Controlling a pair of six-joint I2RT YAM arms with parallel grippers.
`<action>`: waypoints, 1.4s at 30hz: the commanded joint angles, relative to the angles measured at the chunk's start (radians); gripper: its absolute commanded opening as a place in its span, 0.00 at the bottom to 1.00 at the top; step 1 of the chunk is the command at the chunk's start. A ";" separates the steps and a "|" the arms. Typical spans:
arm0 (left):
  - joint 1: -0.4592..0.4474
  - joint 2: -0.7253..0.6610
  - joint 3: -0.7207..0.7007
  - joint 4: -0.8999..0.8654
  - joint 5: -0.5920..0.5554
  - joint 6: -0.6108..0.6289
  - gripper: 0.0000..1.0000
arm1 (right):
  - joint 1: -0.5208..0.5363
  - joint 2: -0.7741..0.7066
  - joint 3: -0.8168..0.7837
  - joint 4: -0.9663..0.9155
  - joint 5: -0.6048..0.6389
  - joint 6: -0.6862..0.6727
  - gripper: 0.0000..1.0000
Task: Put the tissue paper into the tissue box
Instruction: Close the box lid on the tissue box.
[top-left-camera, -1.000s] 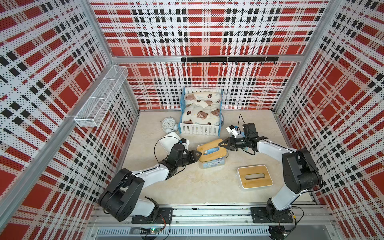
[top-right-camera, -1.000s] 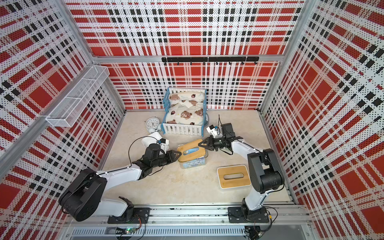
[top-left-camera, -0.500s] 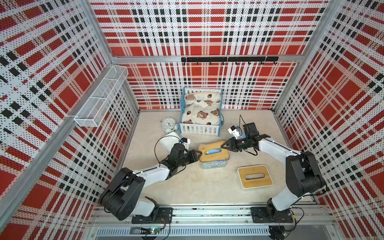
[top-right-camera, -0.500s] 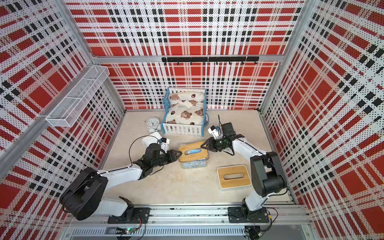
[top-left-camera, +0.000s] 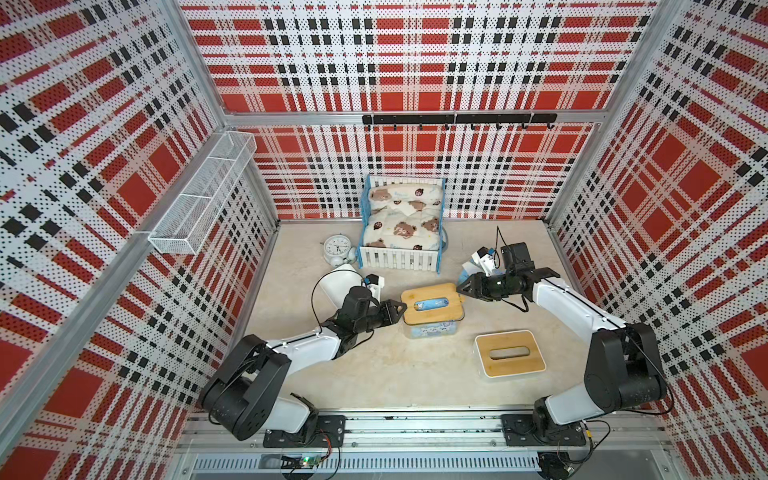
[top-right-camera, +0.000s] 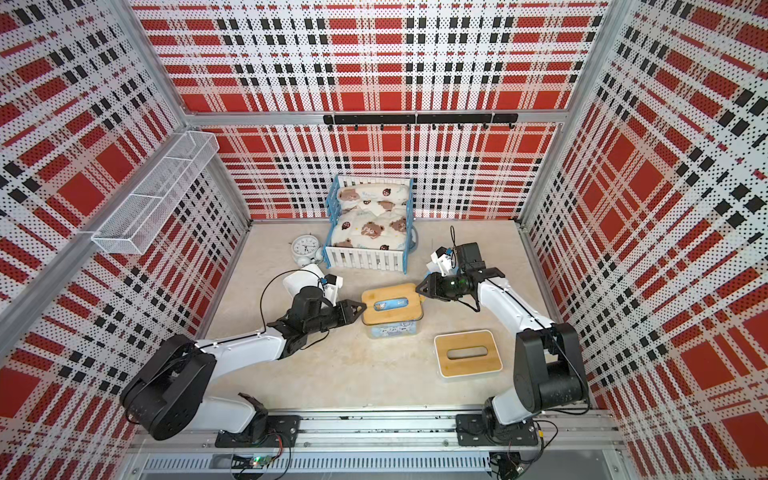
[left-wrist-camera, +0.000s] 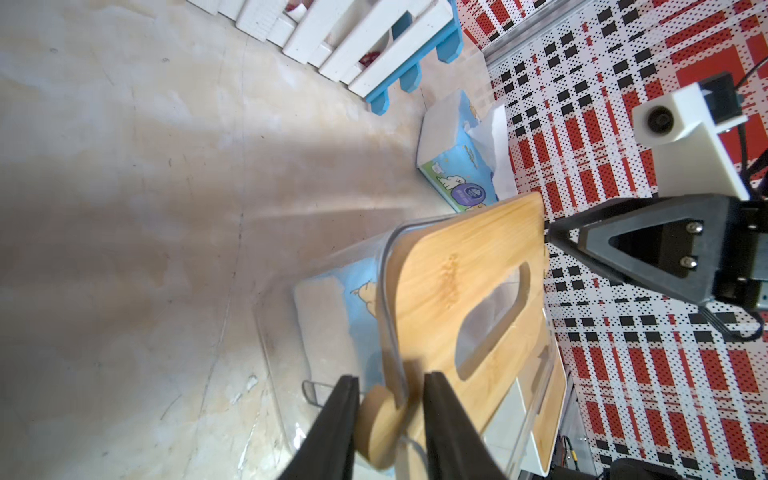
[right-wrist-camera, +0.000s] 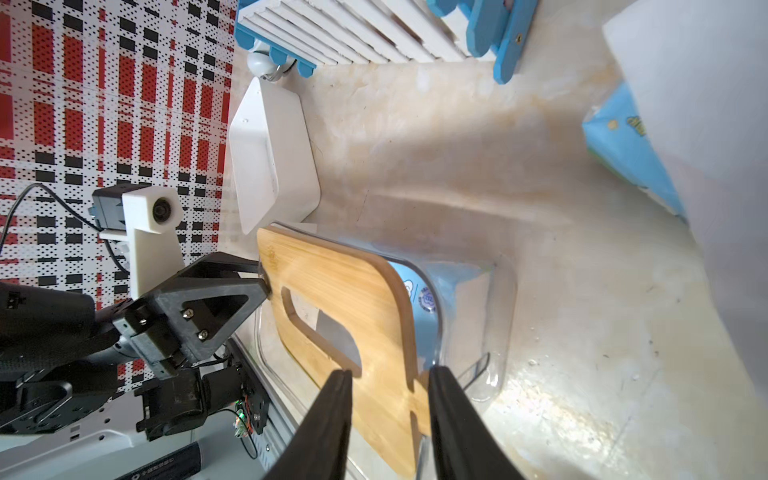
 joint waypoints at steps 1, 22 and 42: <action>0.003 0.025 -0.005 -0.073 -0.042 0.038 0.31 | -0.003 -0.026 -0.015 -0.015 0.040 -0.016 0.40; -0.026 -0.018 0.005 -0.113 -0.015 0.007 0.36 | 0.021 0.017 -0.088 0.050 -0.001 0.032 0.33; -0.026 -0.036 0.037 -0.148 0.007 -0.017 0.48 | 0.031 0.032 -0.071 -0.032 -0.045 0.032 0.32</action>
